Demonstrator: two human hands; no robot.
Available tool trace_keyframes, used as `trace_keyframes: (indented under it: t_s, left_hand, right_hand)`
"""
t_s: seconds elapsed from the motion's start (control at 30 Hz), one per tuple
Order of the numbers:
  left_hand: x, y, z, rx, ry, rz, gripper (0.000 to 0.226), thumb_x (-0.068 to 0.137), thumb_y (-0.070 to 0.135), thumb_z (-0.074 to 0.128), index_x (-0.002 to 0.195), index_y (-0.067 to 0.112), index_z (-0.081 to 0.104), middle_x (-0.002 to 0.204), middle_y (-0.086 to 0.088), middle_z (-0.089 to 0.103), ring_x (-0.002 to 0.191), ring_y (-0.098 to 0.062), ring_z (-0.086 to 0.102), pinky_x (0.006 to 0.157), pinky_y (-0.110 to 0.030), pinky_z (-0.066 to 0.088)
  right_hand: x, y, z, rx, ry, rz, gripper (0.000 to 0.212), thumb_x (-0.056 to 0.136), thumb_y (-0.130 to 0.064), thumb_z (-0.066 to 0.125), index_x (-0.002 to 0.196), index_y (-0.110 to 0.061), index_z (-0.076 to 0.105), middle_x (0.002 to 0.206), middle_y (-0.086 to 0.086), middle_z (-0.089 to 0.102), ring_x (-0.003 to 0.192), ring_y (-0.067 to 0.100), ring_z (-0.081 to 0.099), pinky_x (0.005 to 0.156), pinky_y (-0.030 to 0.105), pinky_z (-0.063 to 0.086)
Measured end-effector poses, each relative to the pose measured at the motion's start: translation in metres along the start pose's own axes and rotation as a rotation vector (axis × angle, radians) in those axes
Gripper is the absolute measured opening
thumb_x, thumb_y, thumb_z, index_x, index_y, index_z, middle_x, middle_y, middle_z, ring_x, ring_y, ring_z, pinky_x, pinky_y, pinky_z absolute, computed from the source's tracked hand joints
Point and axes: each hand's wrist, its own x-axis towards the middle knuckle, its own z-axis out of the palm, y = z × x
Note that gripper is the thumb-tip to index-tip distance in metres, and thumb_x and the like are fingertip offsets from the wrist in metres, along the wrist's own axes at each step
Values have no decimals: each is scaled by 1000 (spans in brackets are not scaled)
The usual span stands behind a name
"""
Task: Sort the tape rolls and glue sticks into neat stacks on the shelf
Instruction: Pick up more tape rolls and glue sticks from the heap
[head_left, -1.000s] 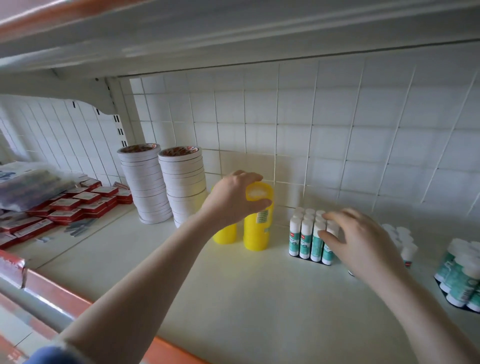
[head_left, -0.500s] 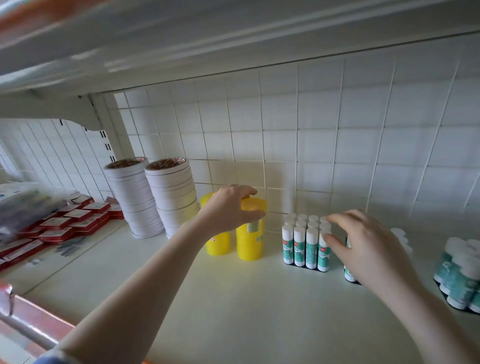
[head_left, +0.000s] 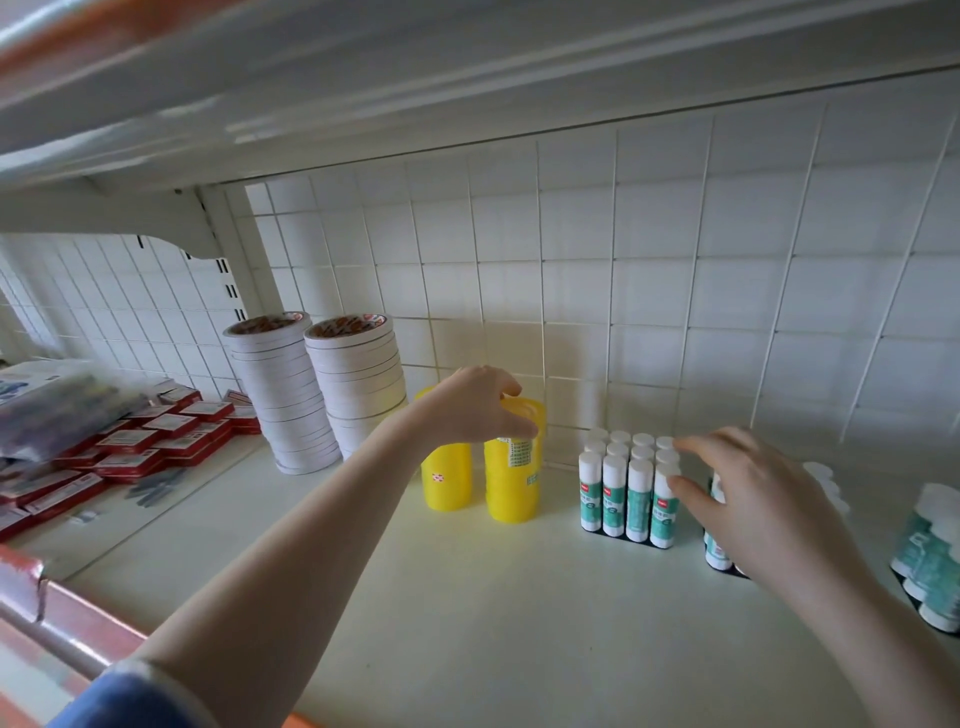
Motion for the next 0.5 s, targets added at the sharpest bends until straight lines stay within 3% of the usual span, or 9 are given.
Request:
trace_keyframes:
  t_s: [0.23, 0.5]
  left_hand:
    - [-2, 2, -5, -49, -21, -11, 50, 81, 33, 68, 121, 6, 58, 117, -12, 59, 104, -26, 55, 87, -36, 46]
    - [0, -2, -6, -70, -37, -25, 64, 74, 40, 74, 129, 15, 52, 121, -3, 56, 100, -17, 50, 82, -27, 43]
  right_hand:
    - [0, 2, 0, -11, -19, 8, 30, 82, -23, 68, 111, -16, 67, 99, 6, 59, 91, 32, 59, 71, 34, 41]
    - [1, 4, 0, -19, -42, 26, 32, 86, -29, 63, 117, -21, 63, 105, 1, 56, 95, 27, 58, 69, 29, 34]
